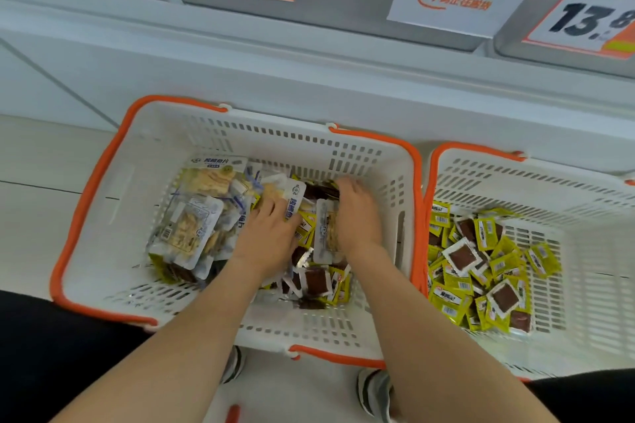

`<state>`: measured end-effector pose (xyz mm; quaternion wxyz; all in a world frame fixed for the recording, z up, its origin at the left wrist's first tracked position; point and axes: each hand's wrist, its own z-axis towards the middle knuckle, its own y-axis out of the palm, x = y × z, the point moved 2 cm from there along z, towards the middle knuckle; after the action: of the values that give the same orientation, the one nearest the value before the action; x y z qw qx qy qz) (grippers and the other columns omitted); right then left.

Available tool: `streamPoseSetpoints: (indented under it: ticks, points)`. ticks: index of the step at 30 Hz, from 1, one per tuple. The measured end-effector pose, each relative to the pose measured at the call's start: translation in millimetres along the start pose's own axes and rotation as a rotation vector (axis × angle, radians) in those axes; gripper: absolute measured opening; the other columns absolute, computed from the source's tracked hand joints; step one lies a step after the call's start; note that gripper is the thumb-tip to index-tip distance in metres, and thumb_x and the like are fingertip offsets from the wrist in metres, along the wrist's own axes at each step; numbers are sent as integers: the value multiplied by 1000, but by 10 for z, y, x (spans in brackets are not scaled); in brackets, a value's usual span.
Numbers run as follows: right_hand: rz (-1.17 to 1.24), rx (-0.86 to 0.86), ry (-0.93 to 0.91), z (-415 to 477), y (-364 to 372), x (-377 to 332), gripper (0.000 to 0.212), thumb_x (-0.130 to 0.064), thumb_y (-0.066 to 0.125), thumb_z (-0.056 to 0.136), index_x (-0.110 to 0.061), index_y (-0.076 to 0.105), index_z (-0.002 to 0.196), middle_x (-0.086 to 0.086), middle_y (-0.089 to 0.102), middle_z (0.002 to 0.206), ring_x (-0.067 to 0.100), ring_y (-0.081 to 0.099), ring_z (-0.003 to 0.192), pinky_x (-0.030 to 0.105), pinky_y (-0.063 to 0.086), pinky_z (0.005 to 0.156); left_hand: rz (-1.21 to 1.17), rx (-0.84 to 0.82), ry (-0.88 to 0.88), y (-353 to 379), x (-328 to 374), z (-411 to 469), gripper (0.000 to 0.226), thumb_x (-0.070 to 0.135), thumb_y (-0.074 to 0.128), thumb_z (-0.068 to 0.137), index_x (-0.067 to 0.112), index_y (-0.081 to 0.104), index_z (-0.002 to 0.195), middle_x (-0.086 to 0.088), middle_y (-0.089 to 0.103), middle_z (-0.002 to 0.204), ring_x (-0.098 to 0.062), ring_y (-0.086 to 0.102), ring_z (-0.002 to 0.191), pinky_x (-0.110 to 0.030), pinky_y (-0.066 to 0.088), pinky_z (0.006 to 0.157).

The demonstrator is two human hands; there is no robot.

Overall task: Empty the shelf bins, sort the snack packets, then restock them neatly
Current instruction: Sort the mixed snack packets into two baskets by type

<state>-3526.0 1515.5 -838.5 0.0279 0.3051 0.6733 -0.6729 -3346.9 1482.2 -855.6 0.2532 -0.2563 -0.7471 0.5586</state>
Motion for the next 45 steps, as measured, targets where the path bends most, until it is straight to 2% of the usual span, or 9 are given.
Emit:
streamPoseSetpoints:
  ticks: [4, 7, 11, 16, 20, 27, 33, 41, 45]
  points:
    - [-39, -170, 9, 123, 188, 30, 66, 8, 54, 92, -16, 41, 152, 13, 41, 155, 36, 39, 141, 50, 43, 113, -32, -85, -54, 25, 4, -6, 67, 63, 67, 86, 24, 52, 137, -13, 43, 136, -38, 39, 126, -50, 51, 93]
    - [-77, -342, 9, 168, 305, 93, 78, -4, 58, 97, -18, 18, 163, 17, 21, 163, 44, 27, 146, 53, 39, 115, -4, -115, -46, 17, 48, 5, 84, 63, 71, 85, 27, 35, 152, -14, 32, 147, -39, 32, 135, -51, 47, 100]
    - [-195, -404, 46, 271, 405, 193, 69, -30, 58, 103, -21, 23, 162, 18, 29, 161, 44, 26, 146, 54, 31, 119, 27, -136, -29, 21, 103, 54, 94, 58, 67, 87, 29, 15, 161, -12, 17, 155, -41, 24, 139, -52, 43, 105]
    - [-102, -455, 63, 277, 433, 143, 58, -10, 58, 98, -32, 39, 148, 14, 33, 150, 47, 46, 128, 57, 45, 105, 37, -153, -76, 107, 170, 119, 79, 52, 65, 88, 22, 33, 154, -12, 25, 152, -41, 29, 135, -51, 48, 99]
    - [-70, -445, -32, 244, 312, 92, 63, 5, 57, 89, -22, 40, 143, 17, 46, 141, 42, 57, 115, 50, 54, 91, 38, -125, -73, 99, 233, 83, 65, 49, 56, 96, 15, 41, 150, -11, 34, 150, -40, 36, 133, -49, 53, 87]
    - [-80, -340, -11, 203, -49, 51, 66, 7, 46, 95, -19, 32, 155, 12, 61, 101, 25, 58, 79, 39, 49, 67, 106, -114, -110, 63, 202, -26, 63, 32, 89, 75, 11, 62, 128, -10, 63, 117, -33, 62, 97, -40, 54, 56]
    - [112, -185, 73, 22, -432, -21, 44, -7, 47, 102, -21, 46, 143, 2, 62, 78, 18, 60, 62, 31, 42, 47, -325, 27, -245, -171, 185, -20, 38, 27, 49, 104, 16, 54, 141, -8, 51, 131, -33, 55, 111, -43, 48, 73]
    - [260, -17, 61, -237, -997, -180, 35, -7, 48, 101, -11, 50, 135, 0, 53, 65, 14, 51, 52, 28, 31, 46, -1076, 426, -562, -804, 271, -102, 22, 17, 49, 101, 18, 67, 114, -6, 67, 99, -22, 61, 83, -35, 45, 64]
    - [577, -126, 273, -359, -1265, -194, 26, -9, 53, 94, -21, 62, 116, 9, 68, 88, 29, 70, 70, 46, 58, 54, -1261, 316, -429, -1260, 611, -24, 27, 24, 48, 98, 23, 72, 110, -3, 74, 101, -22, 69, 89, -35, 58, 72]
